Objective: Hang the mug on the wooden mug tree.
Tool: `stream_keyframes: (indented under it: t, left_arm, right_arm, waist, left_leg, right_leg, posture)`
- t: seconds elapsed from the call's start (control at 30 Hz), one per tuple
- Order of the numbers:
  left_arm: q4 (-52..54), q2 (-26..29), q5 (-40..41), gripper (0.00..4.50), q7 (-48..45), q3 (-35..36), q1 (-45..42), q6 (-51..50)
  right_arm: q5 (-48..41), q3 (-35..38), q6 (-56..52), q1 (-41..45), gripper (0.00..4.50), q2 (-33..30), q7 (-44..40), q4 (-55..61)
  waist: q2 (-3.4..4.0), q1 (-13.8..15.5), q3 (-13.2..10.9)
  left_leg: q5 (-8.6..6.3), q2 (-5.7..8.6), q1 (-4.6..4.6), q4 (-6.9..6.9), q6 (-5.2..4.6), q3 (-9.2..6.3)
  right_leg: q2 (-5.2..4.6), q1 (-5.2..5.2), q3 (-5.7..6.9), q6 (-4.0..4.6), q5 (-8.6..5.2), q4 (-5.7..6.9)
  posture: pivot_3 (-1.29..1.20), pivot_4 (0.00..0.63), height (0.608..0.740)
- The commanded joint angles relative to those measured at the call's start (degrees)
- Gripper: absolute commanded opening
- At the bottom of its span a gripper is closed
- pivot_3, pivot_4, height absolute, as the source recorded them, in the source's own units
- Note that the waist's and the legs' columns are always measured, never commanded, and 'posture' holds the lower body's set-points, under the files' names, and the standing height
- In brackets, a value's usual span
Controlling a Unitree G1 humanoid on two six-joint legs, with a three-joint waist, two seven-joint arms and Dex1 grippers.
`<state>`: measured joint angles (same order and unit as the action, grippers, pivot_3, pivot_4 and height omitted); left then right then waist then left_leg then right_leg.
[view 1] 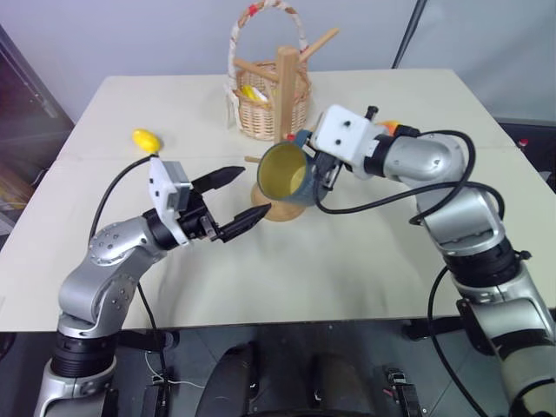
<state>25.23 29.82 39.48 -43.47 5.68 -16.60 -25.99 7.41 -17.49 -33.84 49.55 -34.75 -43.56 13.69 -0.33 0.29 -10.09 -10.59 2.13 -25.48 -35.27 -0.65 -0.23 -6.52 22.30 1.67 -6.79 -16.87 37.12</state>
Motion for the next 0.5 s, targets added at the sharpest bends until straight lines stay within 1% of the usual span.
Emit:
stream_keyframes:
  t: [0.03, 0.2, 0.27, 0.3, 0.37, 0.4, 0.47, 0.5]
  left_arm:
    - [2.26, 0.58, 1.61, 4.50, 0.21, 1.27, -1.47, -0.19]
    - [1.97, 0.73, 1.76, 4.50, 0.07, 1.08, -2.22, -0.13]
    - [1.86, 0.76, 1.78, 4.50, 0.06, 0.97, -2.32, -0.05]
    - [1.93, 0.76, 1.80, 4.50, 0.08, 0.93, -2.26, 0.00]
    - [1.97, 0.72, 1.80, 4.50, 0.10, 0.84, -2.22, 0.09]
    - [1.93, 0.68, 1.79, 4.50, 0.08, 0.80, -2.24, 0.14]
    - [1.71, 0.61, 1.72, 4.50, 0.01, 0.76, -2.36, 0.26]
    - [1.62, 0.59, 1.67, 4.50, -0.01, 0.74, -2.39, 0.30]
  right_arm:
    - [1.08, 0.76, 1.37, 2.11, 0.03, 0.64, 0.87, 0.41]
    - [1.42, 0.50, 1.83, 2.20, 0.03, 1.50, 0.68, -0.10]
    - [1.52, 0.52, 1.93, 2.21, 0.67, 1.72, 0.63, -0.27]
    - [1.58, 0.58, 2.01, 2.17, 1.07, 1.76, 0.68, -0.26]
    - [1.71, 0.84, 2.12, 2.18, 1.96, 1.90, 0.82, -0.23]
    - [1.76, 0.99, 2.14, 2.23, 2.59, 1.93, 0.86, -0.20]
    - [1.89, 1.32, 2.22, 2.40, 3.53, 1.60, 0.77, 0.06]
    - [1.92, 1.51, 2.26, 2.44, 3.53, 1.31, 0.65, 0.28]
  waist:
    - [0.00, 0.00, 0.00]
    - [0.00, -0.04, 0.00]
    - [0.00, -0.04, 0.00]
    - [0.00, -0.05, 0.00]
    - [0.00, -0.07, 0.00]
    - [0.00, -0.07, 0.00]
    - [0.00, -0.07, 0.00]
    - [0.00, -0.07, 0.00]
  left_leg:
    - [0.00, 0.00, 0.00, 0.00, 0.00, 0.00]
    - [0.00, 0.00, 0.00, 0.00, 0.00, 0.00]
    - [0.00, 0.00, 0.00, 0.00, 0.00, 0.00]
    - [0.00, 0.00, 0.00, 0.00, 0.00, 0.00]
    - [0.01, 0.00, 0.01, 0.00, 0.01, 0.00]
    - [0.01, 0.00, 0.01, 0.00, 0.01, 0.00]
    - [0.01, 0.00, 0.01, 0.00, 0.01, 0.00]
    - [0.01, 0.00, 0.01, 0.00, 0.01, 0.00]
  right_leg:
    - [0.00, 0.00, 0.00, 0.00, 0.00, 0.00]
    - [0.02, 0.00, 0.00, 0.00, 0.00, 0.00]
    - [0.03, 0.00, 0.00, 0.00, 0.00, 0.00]
    - [0.03, 0.00, 0.00, -0.01, 0.00, 0.01]
    - [0.04, 0.00, 0.00, -0.01, 0.00, 0.02]
    - [0.04, 0.00, -0.01, -0.01, 0.00, 0.02]
    - [0.04, 0.00, -0.01, -0.01, 0.00, 0.02]
    - [0.04, 0.00, 0.00, -0.01, 0.00, 0.02]
  posture:
    - [0.00, 0.150, 0.740]
    - [0.00, 0.150, 0.740]
    - [0.00, 0.150, 0.740]
    - [0.00, 0.150, 0.740]
    - [0.00, 0.150, 0.740]
    - [0.00, 0.150, 0.740]
    - [0.00, 0.150, 0.740]
    - [0.00, 0.150, 0.740]
